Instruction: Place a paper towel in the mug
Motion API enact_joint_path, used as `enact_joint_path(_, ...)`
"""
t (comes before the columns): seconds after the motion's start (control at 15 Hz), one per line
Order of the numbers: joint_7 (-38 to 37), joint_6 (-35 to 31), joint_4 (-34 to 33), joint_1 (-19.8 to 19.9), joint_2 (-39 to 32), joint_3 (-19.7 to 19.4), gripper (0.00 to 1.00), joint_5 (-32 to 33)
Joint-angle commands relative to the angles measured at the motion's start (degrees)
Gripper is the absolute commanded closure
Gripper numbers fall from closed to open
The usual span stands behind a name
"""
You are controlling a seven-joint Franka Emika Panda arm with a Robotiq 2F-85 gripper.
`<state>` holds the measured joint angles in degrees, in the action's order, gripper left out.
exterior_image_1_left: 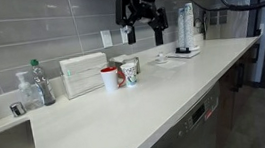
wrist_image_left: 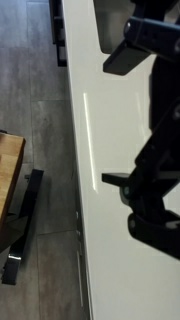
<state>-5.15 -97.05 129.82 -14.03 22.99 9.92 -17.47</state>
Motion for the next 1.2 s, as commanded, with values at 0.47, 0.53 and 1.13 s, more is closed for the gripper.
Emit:
enact_joint_path(0.47, 0.24, 0.2, -0.11, 0.88, 0.03, 0.73, 0.0, -0.24)
enact_joint_path(0.53, 0.24, 0.2, -0.11, 0.88, 0.03, 0.73, 0.0, -0.24)
enact_joint_path(1.13, 8.08, -5.6, -3.53, 6.96, -4.08, -5.76, 0.0, 1.44)
